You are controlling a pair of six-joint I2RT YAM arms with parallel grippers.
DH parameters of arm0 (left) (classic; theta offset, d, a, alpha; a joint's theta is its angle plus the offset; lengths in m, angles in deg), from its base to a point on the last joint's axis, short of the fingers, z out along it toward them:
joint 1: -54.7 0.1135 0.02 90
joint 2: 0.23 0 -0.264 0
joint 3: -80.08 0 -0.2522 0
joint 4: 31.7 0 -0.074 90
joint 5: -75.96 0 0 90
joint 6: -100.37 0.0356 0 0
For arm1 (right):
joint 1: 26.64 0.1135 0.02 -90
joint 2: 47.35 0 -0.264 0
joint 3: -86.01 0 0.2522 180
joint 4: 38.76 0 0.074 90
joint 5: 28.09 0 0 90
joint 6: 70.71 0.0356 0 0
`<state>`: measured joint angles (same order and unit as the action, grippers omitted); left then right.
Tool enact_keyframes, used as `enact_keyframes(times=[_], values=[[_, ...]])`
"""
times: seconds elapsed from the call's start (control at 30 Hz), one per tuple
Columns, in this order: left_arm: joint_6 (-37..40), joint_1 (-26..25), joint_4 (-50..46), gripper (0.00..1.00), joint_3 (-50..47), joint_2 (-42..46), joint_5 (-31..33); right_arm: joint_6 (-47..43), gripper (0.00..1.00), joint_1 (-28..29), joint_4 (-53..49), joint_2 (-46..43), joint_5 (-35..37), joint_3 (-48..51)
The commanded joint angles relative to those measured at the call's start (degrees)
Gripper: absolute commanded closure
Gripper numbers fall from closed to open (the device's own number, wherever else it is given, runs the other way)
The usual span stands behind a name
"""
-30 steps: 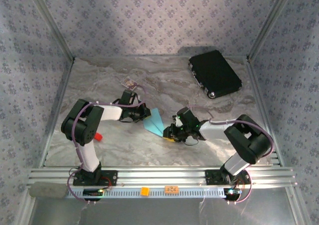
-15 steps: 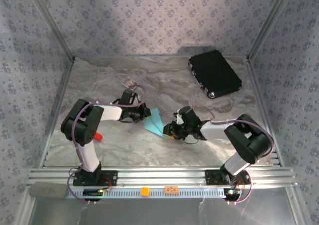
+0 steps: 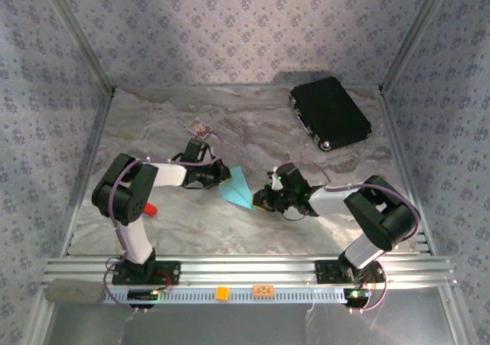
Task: Fold a paper plane with a square sheet of paper (pick it up from the middle)
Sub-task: Turn over the paper at the center of the table.
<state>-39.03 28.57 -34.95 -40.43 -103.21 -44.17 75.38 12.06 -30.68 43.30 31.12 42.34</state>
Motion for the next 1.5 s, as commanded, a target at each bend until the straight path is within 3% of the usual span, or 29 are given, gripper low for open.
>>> enact_keyframes(times=[0.0, 0.13, 0.23, 0.6, 0.9, 1.13, 1.3, 1.47], values=[[-0.2, 0.3, -1.6, 0.82, -1.4, 2.8, 1.8, -0.6, 0.93, -0.4, 1.3, 0.2, -0.6, 0.8], [-0.3, 0.0, -2.1, 0.65, -1.0, 6.7, 2.1, -1.3, 0.96, -0.4, 1.2, -0.4, -0.9, 1.0], [0.0, -0.4, -3.4, 0.58, -0.5, 9.4, 3.0, -2.1, 0.97, -0.4, 0.3, -1.2, -0.4, 1.1], [2.9, -3.3, -6.9, 0.56, -1.4, 18.5, 10.4, -12.4, 0.99, 0.0, -16.4, -11.1, 9.1, -1.7], [4.0, -4.9, -7.8, 0.56, -2.5, 23.8, 16.5, -22.6, 0.99, 4.9, -34.0, -20.2, 30.3, -7.3], [4.8, -5.0, -9.3, 0.56, -3.9, 28.8, 21.7, -24.5, 0.99, 11.5, -43.9, -24.2, 54.1, -9.5], [4.8, -5.0, -9.6, 0.55, -6.1, 33.3, 26.0, -25.1, 0.99, 18.0, -52.4, -22.7, 74.0, -12.2], [5.7, -5.0, -9.0, 0.54, -7.8, 36.5, 29.9, -23.7, 0.99, 23.1, -59.6, -16.4, 85.4, -15.9]])
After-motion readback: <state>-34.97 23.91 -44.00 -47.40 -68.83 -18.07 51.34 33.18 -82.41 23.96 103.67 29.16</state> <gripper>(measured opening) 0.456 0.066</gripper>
